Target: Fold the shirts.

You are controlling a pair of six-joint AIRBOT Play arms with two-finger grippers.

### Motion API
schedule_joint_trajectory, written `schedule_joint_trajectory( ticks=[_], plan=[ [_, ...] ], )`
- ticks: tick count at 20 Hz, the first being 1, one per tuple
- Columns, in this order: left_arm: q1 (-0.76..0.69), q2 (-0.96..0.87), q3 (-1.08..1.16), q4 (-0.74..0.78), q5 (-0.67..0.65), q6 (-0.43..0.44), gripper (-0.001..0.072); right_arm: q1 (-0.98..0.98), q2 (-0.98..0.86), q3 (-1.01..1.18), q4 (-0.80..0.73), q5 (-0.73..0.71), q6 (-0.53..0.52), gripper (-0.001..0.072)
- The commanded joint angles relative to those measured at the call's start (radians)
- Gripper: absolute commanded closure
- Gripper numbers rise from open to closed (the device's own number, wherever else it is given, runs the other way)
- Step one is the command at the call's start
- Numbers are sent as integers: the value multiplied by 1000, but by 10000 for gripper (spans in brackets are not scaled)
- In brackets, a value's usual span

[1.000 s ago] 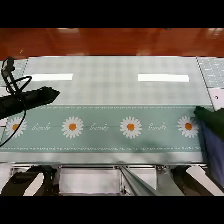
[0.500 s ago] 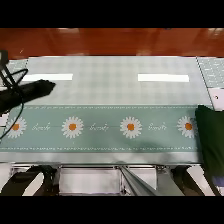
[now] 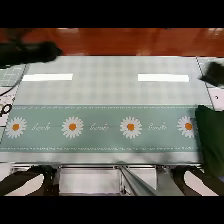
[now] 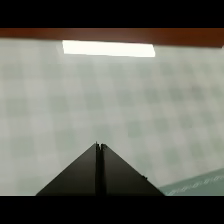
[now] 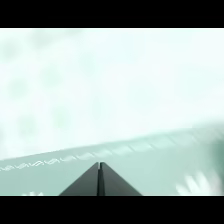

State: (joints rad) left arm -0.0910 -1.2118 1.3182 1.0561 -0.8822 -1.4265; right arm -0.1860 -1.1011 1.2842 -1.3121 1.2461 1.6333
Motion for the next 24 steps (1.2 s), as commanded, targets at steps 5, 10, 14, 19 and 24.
schedule_joint_trajectory(
  ticks=[5,10,14,19,24],
  plan=[
    [-121,-166,-58,272,-210,-175,686,444,-290,15,-367,-42,173,687],
    [-119,-172,-68,273,-234,-175,686,444,-298,15,-367,-66,172,687],
    [-119,-172,-68,272,-233,-175,686,444,-298,15,-367,-66,172,687],
    [-119,-172,-68,272,-233,-175,686,444,-298,15,-367,-66,172,687],
    [-119,-172,-68,272,-233,-175,686,444,-298,15,-367,-66,172,687]
  ],
)
